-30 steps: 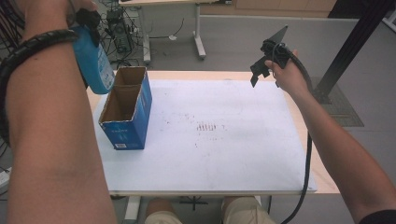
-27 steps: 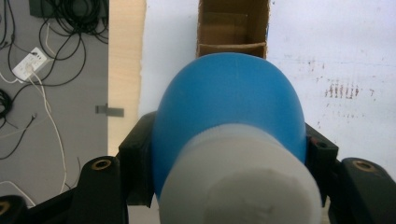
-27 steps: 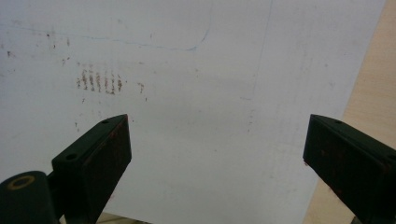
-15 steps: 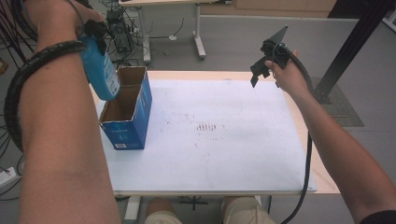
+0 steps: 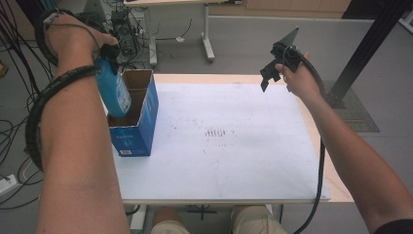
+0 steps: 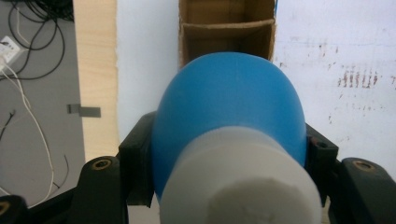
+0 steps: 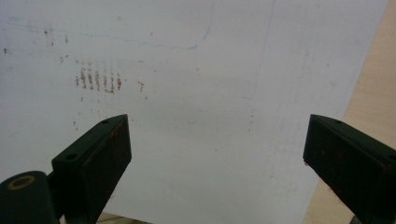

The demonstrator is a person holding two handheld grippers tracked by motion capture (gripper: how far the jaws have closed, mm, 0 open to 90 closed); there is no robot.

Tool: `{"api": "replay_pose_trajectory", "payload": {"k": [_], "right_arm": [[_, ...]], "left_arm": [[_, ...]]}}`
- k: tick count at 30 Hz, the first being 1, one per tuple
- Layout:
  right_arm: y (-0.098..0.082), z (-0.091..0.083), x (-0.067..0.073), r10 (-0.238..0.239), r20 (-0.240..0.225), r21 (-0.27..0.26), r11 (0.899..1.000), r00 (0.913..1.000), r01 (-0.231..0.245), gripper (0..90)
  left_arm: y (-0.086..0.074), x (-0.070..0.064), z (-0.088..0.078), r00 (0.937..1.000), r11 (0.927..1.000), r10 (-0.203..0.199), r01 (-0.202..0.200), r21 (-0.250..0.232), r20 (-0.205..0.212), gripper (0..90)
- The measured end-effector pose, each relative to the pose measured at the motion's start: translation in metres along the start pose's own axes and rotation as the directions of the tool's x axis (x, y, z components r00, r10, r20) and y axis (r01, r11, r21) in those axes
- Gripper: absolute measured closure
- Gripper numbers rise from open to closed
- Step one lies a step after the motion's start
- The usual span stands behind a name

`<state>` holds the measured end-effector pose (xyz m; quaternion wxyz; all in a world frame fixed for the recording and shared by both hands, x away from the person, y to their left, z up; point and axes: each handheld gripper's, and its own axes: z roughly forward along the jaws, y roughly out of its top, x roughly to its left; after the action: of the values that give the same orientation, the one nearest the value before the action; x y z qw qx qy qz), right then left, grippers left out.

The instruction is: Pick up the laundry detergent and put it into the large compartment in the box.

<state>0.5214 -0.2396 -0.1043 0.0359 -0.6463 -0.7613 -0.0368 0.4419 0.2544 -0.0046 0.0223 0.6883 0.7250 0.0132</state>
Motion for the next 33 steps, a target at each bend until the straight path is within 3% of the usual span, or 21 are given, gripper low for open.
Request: {"api": "replay_pose_trajectory", "payload": {"k": [8,33], "right_arm": [[0.001,0.002,0.001,0.001,0.004,0.004,1.0,1.0,-0.001,7.6],[0.003,0.012,0.007,-0.003,0.017,0.016,1.0,0.9998,0.003,7.6]], "left_arm": [[0.0,0.0,0.027,0.9999,0.9999,0.015,-0.015,0.005,0.007,37.6],[-0.004,-0.017,0.101,0.9978,0.998,0.063,-0.063,-0.006,-0.023,37.6]]}}
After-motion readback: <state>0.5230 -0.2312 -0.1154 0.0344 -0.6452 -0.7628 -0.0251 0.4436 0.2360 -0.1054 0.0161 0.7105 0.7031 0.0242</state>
